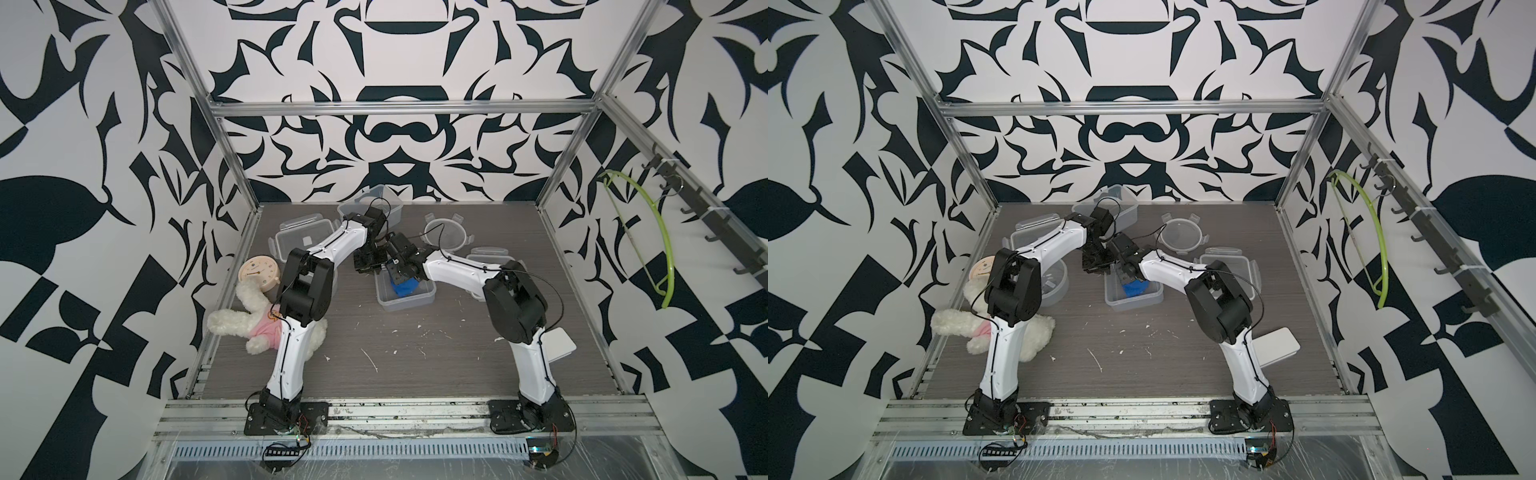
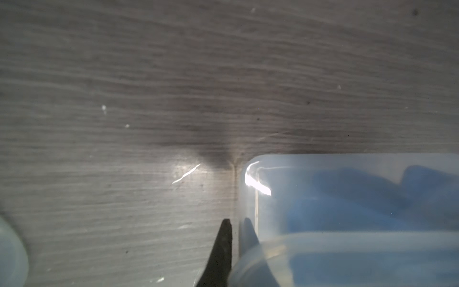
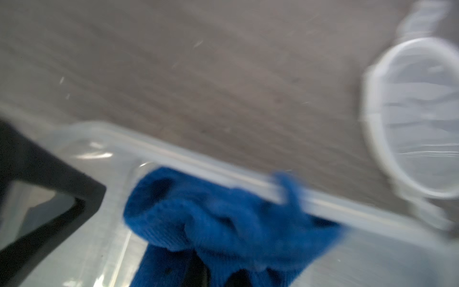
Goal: Wipe the insides of the lunch boxes
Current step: Wipe the dirt inside the lunch box.
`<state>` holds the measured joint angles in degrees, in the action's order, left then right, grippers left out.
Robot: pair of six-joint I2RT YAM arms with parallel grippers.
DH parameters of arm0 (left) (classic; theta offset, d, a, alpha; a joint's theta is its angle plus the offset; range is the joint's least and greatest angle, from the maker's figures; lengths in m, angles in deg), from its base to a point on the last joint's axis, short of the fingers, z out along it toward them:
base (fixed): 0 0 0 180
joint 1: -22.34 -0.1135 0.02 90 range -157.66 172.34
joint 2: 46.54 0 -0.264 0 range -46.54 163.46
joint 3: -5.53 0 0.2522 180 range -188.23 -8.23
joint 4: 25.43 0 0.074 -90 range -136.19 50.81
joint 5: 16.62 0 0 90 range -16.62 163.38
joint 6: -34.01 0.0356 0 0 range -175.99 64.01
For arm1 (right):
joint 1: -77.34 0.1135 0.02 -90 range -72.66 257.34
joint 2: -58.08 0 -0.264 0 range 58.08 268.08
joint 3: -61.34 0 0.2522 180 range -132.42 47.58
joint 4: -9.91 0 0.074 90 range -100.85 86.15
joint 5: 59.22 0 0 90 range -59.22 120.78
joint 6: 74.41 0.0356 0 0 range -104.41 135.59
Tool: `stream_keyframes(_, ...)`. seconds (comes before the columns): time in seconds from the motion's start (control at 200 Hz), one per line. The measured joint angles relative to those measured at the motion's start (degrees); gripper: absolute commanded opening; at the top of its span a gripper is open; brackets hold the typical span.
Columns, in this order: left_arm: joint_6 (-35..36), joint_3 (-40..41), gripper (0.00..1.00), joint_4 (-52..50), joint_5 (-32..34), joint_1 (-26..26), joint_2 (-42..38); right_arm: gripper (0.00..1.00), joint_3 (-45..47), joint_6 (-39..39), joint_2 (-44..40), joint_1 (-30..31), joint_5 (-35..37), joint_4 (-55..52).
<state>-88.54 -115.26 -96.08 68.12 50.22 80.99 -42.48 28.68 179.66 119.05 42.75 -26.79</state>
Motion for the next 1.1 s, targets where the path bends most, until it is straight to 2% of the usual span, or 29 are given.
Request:
stream_keyframes(0.22,1.01,-1.14,0.00,-1.33,-0.09,0.55,0.48,0.00,6.88,3.87,-4.42,-1.16,-10.51,3.52)
stream_keyframes(0.42,1.53,-1.44,0.00,-1.46,-0.20,0.42,0.48,0.00,14.97,4.17,-13.79,-2.67,-13.68,0.55)
stream_keyframes(0.655,2.23,-1.44,0.00,-1.75,0.46,0.22,0.48,0.00,18.34,7.48,-26.14,-12.74,-20.96,1.57)
stream_keyframes(0.78,2.60,-1.44,0.00,-2.34,0.96,0.22,0.48,0.00,16.72,9.20,-30.18,-14.75,-22.18,4.63)
stream_keyframes(0.915,2.62,-1.44,0.00,-2.67,1.22,0.22,0.46,0.00,7.08,9.29,-25.62,-13.75,-21.84,5.22)
stream_keyframes(1.1,2.62,-1.44,0.00,-3.04,1.42,0.22,0.37,0.00,-9.31,8.41,-6.88,-10.73,-22.25,5.31)
